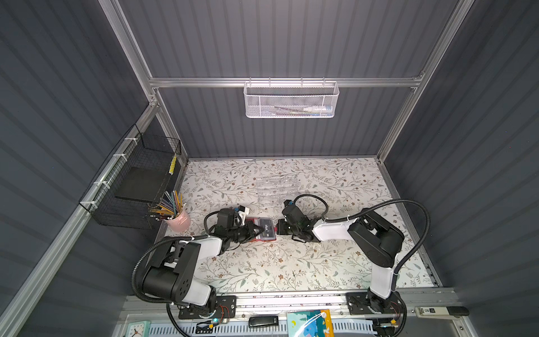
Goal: Take the credit cards out of the card holder
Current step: Take out the credit card from the card slot.
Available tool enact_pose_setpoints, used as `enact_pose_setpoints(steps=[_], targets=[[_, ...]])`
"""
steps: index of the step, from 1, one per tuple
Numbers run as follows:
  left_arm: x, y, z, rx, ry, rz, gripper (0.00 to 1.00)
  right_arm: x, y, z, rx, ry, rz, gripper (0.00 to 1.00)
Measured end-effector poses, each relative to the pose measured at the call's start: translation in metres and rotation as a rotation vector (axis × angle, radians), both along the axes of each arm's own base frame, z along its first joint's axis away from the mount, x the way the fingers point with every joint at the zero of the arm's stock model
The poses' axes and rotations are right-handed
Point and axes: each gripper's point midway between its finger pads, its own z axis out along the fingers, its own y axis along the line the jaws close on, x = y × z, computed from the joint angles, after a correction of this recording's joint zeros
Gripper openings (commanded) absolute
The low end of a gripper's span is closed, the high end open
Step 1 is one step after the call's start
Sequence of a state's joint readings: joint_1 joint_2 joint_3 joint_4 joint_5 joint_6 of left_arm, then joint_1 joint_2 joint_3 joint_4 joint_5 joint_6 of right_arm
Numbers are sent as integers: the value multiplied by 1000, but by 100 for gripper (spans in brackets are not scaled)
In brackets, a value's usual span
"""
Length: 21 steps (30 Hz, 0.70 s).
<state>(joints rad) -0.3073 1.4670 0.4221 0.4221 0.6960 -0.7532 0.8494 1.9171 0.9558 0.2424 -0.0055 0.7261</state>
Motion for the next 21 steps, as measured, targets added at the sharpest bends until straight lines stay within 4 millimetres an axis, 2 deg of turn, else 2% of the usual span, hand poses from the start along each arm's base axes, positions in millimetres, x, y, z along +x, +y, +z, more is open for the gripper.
enact_pose_setpoints(steps=[5, 11, 21], targets=[[-2, 1, 0, 8, -1, -4, 9, 0, 1, 0, 5, 3, -1, 1], [-2, 1, -1, 11, -3, -7, 4, 0, 1, 0, 9, 6, -1, 1], [-3, 1, 0, 20, -4, -15, 5, 0, 1, 0, 14, 6, 1, 1]])
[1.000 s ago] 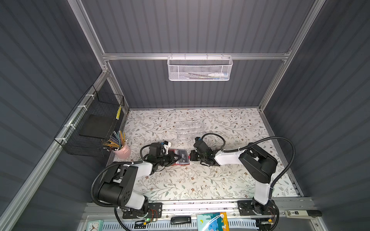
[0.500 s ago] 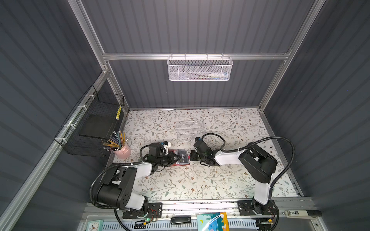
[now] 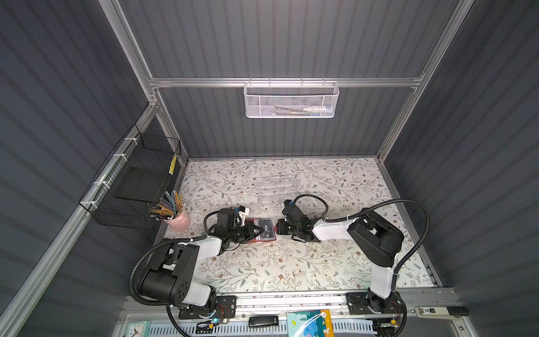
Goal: Take the credit cards out of the card holder
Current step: Take out the credit card from the card slot.
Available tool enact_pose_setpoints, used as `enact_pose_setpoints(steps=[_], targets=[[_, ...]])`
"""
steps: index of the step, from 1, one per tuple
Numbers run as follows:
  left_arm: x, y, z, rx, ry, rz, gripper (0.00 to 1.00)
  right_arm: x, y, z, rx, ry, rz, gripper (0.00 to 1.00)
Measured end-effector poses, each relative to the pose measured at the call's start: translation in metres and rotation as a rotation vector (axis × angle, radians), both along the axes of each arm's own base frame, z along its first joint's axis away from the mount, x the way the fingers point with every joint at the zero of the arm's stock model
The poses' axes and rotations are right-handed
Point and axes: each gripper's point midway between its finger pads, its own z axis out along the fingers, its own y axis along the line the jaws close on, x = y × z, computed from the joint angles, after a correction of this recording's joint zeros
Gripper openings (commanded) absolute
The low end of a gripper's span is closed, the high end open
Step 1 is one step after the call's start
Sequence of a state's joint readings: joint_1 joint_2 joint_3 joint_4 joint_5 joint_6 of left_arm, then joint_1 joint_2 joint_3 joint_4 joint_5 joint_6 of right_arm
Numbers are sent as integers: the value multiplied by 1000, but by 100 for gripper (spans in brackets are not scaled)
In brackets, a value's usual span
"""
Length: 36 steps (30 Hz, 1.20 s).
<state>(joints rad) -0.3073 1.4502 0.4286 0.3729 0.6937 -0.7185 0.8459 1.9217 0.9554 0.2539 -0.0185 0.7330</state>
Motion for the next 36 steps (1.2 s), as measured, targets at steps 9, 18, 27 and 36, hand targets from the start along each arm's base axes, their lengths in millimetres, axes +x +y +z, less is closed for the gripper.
enact_pose_setpoints(steps=[9, 18, 27, 36], targets=[[-1, 1, 2, 9, -5, -2, 5, 0, 0, 0, 4, 1, 2, 2], [1, 4, 2, 15, -2, 3, 7, 0, 0, 0, 4, 1, 2, 2], [0, 6, 2, 19, -4, 4, 5, 0, 1, 0, 5, 1, 2, 1], [1, 7, 2, 20, -7, 6, 0, 0, 1, 0, 6, 2, 3, 1]])
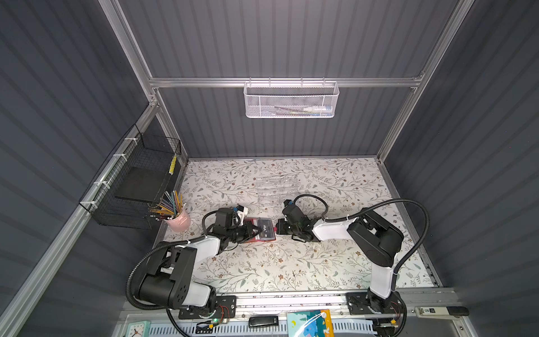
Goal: Take the credit cards out of the card holder
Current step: Take out the credit card from the card slot.
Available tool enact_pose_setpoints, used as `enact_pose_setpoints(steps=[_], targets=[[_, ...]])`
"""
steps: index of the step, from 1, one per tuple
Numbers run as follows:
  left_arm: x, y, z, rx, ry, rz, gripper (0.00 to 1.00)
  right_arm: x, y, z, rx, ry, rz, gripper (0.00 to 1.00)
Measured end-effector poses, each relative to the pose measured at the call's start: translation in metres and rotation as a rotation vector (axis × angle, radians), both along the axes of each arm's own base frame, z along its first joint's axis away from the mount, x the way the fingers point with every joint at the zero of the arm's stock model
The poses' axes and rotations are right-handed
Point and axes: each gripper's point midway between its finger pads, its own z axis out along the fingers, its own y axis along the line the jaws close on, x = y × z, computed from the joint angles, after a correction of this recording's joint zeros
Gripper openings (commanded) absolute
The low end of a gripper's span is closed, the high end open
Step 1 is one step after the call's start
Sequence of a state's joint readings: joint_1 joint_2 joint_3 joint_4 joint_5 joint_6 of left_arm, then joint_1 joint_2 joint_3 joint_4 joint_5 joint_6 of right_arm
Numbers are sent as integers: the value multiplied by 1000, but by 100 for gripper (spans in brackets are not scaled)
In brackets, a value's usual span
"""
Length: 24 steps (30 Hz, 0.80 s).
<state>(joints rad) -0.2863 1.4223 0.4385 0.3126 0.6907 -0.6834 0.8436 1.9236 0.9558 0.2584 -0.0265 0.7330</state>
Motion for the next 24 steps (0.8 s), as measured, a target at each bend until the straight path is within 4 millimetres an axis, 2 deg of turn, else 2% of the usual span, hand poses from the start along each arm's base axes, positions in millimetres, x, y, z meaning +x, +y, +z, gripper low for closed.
enact_pose_setpoints(steps=[12, 19, 24], targets=[[0, 2, 5, 3, -18, 0, 0, 4, -7, -2, 41, 16, 3, 0], [0, 4, 5, 7, -21, 2, 0, 15, -30, -2, 43, 15, -46, 0], [0, 5, 5, 7, -21, 3, 0, 19, -36, -2, 41, 12, -57, 0]])
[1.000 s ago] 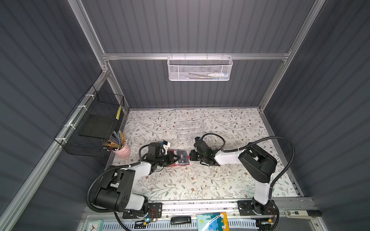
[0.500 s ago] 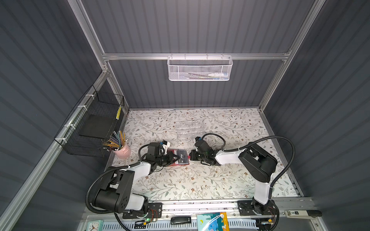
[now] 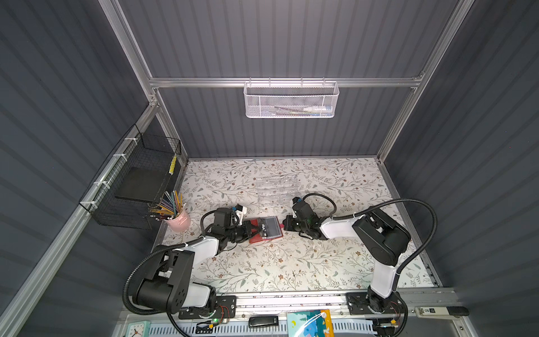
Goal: Take the credit cards out of the card holder
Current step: Take out the credit card from the card slot.
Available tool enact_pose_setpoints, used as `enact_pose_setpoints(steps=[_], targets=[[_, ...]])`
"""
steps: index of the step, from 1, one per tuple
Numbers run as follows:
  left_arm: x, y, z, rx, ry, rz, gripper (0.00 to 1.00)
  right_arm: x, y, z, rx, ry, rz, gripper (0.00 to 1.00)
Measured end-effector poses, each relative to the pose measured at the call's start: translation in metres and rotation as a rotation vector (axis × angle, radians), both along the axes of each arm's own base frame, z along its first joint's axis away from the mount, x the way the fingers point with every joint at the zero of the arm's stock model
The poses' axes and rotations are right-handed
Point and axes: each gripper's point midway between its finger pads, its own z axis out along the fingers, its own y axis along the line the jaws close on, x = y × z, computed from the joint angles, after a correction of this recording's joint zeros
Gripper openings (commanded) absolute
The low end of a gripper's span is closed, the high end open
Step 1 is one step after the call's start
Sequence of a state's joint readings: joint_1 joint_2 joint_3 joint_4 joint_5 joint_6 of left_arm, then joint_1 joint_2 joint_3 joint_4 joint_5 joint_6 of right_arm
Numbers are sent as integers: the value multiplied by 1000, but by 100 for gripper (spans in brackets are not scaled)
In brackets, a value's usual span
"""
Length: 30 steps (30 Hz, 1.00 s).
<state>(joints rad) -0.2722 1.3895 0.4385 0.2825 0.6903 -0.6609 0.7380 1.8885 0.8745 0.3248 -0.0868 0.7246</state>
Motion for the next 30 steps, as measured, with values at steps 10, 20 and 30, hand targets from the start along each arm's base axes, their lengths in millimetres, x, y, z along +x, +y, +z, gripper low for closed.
enact_pose_setpoints(steps=[10, 20, 30], targets=[[2, 2, 1, -2, -6, 8, 0, 1, -8, 0, -3, -3, -13, 0], [3, 3, -9, 13, 17, 16, 0, 0, -10, 0, -6, -7, -8, 14], [9, 6, 3, 51, -12, 24, 0, -7, -19, 6, -36, -9, 3, 31]])
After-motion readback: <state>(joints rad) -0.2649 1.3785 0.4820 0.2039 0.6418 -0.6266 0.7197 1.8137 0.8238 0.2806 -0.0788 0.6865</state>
